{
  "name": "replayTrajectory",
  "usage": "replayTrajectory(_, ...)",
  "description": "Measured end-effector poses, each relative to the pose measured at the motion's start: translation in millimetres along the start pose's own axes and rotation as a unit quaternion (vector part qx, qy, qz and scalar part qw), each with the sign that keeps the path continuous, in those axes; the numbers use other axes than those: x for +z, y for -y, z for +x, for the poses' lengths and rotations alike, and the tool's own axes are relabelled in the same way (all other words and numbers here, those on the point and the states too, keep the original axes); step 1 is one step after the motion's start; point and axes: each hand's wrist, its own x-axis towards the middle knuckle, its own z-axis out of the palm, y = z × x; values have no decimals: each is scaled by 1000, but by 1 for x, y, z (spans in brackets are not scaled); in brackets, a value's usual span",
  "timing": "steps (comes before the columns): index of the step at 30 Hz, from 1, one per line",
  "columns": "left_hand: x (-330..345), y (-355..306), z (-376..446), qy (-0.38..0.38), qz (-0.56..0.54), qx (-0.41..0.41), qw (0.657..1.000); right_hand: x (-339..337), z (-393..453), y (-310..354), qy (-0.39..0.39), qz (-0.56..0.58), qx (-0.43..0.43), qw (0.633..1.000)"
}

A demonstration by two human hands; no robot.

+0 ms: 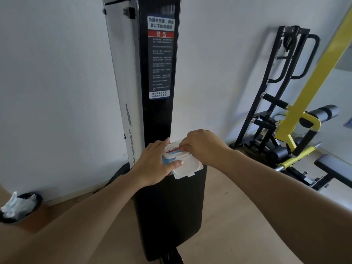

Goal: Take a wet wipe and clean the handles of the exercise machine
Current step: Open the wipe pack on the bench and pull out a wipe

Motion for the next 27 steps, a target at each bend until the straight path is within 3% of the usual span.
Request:
replayTrajectory(6, 10, 6, 2, -65, -61, -14, 996, 6, 2, 19, -39, 3, 70, 997)
replayTrajectory(14, 16, 14, 1, -93, -50, 2, 994, 6, 15, 39, -15, 11, 125, 992)
replayTrajectory(27, 18, 20, 1, -105, -33, 20, 994, -23, 5, 71, 10, -143, 44, 989)
